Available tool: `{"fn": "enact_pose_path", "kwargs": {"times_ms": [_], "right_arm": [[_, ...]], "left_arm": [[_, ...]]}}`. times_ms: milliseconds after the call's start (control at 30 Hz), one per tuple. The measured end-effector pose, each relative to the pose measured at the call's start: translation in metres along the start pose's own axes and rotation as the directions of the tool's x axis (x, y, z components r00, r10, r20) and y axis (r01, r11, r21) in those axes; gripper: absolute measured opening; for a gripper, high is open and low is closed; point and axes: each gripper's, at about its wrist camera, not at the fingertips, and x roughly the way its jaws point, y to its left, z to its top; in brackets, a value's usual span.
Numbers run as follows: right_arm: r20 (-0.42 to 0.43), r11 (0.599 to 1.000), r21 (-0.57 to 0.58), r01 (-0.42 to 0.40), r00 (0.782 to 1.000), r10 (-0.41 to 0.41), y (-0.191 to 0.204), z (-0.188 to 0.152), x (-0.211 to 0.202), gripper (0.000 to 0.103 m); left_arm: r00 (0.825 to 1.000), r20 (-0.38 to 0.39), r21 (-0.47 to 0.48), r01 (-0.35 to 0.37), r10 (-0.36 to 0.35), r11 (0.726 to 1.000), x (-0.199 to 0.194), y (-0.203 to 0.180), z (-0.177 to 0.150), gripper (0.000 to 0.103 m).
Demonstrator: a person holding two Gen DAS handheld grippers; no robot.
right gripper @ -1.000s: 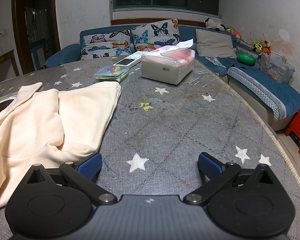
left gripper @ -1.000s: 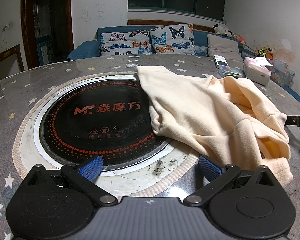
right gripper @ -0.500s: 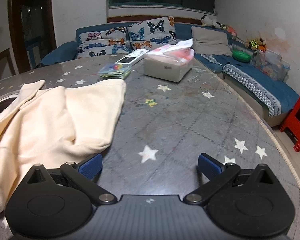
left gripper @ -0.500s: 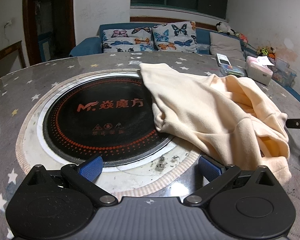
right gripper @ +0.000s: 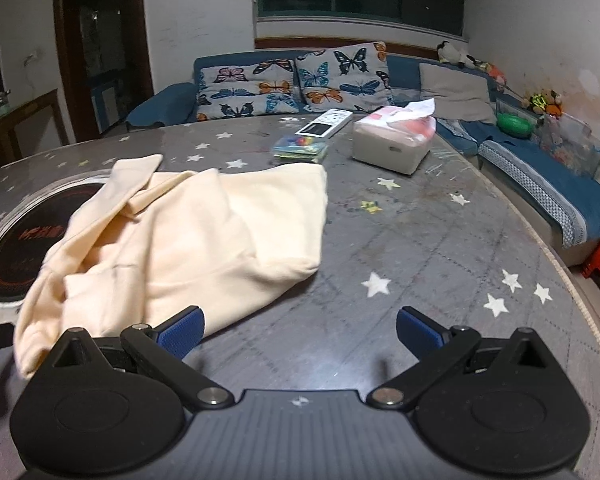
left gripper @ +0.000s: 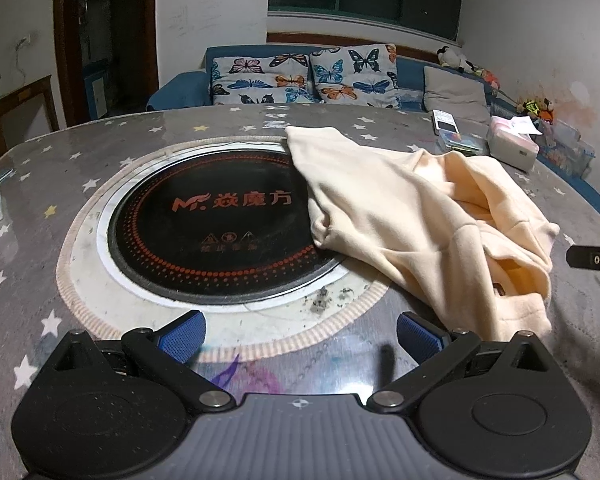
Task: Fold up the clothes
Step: 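Move both grippers toward the crumpled cream sweatshirt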
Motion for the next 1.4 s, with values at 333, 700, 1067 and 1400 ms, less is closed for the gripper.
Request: {"fn": "enact_pose_path", "kwargs": {"times_ms": [333,700,1067,1400], "right_arm": [[0.013,1.000,-0.003,-0.026,1.000,0.026,0.017,-0.017,-0.024,0.103],[-0.004,0.998,0.010,-0.055,0.998,0.055,0.028,-0.033,-0.031,0.103],[-0.014,0.998,0.000,-0.068,0.998,0.068,0.035,-0.039,-0.032,0.103],[-0.014,0.996,-0.016,-0.086,0.996,0.086,0.042,-0.036,-0.031,0.103]], "left_arm": [[1.000,-0.006,-0.005,0.010,-0.010,1.000,-0.011,-0.004,-0.003,0.103],[1.000,-0.017,-0.017,0.009,-0.010,1.000,-0.018,-0.007,-0.004,0.103],[0.999,-0.031,-0.019,0.006,-0.007,1.000,-0.019,-0.010,-0.004,0.103],[0.999,-0.032,-0.018,0.010,-0.011,1.000,-0.020,-0.013,0.000,0.103]]}}
